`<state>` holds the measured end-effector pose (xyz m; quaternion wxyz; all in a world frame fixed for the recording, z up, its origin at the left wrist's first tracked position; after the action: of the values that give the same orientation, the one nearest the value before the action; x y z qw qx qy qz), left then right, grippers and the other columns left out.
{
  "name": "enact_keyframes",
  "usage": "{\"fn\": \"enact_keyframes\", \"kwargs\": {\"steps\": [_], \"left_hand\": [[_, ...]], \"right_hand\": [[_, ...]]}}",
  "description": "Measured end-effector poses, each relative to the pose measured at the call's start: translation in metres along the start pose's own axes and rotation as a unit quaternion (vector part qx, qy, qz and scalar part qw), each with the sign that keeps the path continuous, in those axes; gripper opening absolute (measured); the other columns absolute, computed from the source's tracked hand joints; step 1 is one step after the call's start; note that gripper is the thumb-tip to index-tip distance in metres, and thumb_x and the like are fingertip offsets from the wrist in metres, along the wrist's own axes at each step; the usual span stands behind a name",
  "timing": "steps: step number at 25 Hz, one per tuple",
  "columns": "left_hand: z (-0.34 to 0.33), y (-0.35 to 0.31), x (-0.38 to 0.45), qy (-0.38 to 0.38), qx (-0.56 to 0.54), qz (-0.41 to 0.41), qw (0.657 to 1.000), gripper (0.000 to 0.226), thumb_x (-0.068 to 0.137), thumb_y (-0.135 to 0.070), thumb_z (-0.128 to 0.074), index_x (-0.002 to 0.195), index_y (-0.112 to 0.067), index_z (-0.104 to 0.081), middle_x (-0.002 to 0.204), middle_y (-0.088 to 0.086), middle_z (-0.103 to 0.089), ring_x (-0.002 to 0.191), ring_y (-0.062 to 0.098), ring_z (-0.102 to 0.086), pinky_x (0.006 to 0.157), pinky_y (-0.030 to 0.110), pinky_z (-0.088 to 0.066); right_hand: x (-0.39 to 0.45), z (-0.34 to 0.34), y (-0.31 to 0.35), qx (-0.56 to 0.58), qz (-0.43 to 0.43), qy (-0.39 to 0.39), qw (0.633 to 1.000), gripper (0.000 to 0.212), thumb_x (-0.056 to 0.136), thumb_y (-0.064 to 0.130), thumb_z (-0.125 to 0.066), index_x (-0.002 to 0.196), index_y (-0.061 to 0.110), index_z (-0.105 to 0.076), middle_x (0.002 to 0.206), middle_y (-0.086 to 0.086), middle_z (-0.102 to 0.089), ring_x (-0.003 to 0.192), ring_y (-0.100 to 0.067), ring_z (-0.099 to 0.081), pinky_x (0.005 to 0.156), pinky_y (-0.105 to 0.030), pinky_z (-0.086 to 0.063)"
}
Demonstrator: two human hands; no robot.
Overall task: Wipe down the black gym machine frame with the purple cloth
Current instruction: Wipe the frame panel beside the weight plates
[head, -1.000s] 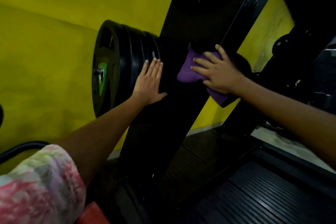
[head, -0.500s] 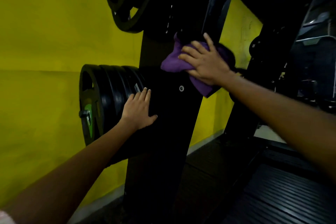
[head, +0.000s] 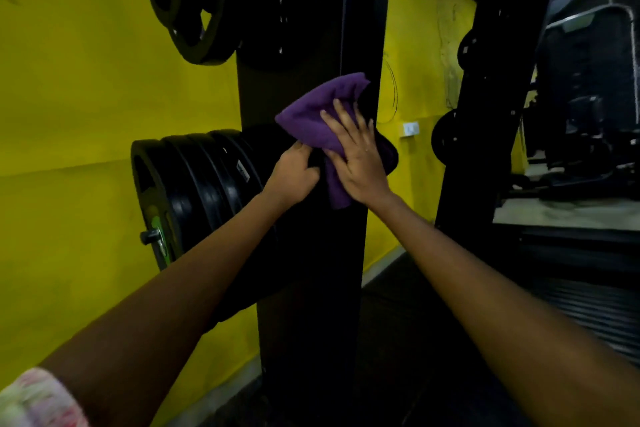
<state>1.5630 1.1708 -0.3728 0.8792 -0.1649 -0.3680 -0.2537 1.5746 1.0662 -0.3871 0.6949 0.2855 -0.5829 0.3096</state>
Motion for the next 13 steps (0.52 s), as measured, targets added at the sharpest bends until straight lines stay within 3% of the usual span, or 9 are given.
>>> {"fn": "enact_keyframes", "kwargs": {"steps": [4, 7, 9, 11, 13], "left_hand": [[-0.008, 0.012, -0.003, 0.007, -0.023, 0.013, 1.000, 0.043, 0.077, 0.003, -0.048, 0.118, 0.015, -0.053, 0.123, 0.028, -0.054, 0.113, 0.034, -0.053, 0.086, 0.016, -0.032], [-0.014, 0.013, -0.001, 0.026, -0.017, -0.025, 0.999, 0.072, 0.082, 0.011, -0.050, 0.148, 0.003, -0.021, 0.156, 0.019, -0.020, 0.142, 0.024, -0.024, 0.103, 0.001, -0.017], [-0.020, 0.013, -0.002, 0.028, -0.002, -0.036, 0.999, 0.082, 0.086, 0.010, -0.052, 0.151, -0.007, -0.006, 0.159, 0.009, -0.002, 0.144, 0.015, -0.011, 0.099, -0.006, -0.008], [-0.021, 0.012, 0.001, 0.021, 0.000, -0.039, 0.999, 0.083, 0.089, 0.006, -0.053, 0.152, -0.011, -0.003, 0.160, 0.005, 0.002, 0.144, 0.014, -0.012, 0.101, -0.001, -0.011], [-0.019, 0.012, 0.003, 0.038, 0.001, -0.036, 0.999, 0.082, 0.089, 0.003, -0.054, 0.152, -0.011, -0.002, 0.160, 0.006, 0.003, 0.145, 0.017, -0.011, 0.108, 0.009, -0.011]], "right_hand": [[-0.043, -0.030, -0.005, 0.123, -0.115, -0.060, 0.984, 0.054, 0.094, 0.031, -0.039, 0.145, 0.020, -0.027, 0.154, 0.003, -0.015, 0.143, -0.015, -0.005, 0.115, -0.045, 0.001], [-0.084, -0.051, -0.021, 0.210, -0.246, -0.088, 0.942, 0.051, 0.096, 0.033, -0.040, 0.141, 0.031, -0.016, 0.150, 0.013, -0.011, 0.142, -0.008, -0.003, 0.118, -0.046, -0.002], [-0.112, -0.065, -0.025, 0.254, -0.316, -0.087, 0.910, 0.049, 0.095, 0.042, -0.036, 0.137, 0.039, -0.010, 0.148, 0.016, -0.009, 0.140, -0.005, -0.001, 0.118, -0.044, -0.001], [-0.135, -0.074, -0.026, 0.284, -0.345, -0.076, 0.892, 0.044, 0.095, 0.052, -0.031, 0.130, 0.048, -0.006, 0.147, 0.018, -0.007, 0.139, -0.003, 0.002, 0.116, -0.040, 0.003], [-0.150, -0.082, -0.027, 0.303, -0.364, -0.062, 0.879, 0.043, 0.092, 0.047, -0.033, 0.126, 0.052, -0.007, 0.146, 0.019, -0.005, 0.138, -0.002, 0.004, 0.116, -0.038, 0.004]]}}
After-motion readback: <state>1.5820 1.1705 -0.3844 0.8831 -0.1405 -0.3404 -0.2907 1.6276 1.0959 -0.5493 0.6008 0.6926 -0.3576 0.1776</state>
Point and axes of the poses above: each hand's wrist, its own x-axis towards the middle knuckle, its own z-axis out of the back of the hand, y = z × x, the point moved 7 cm from there along x, towards the middle knuckle
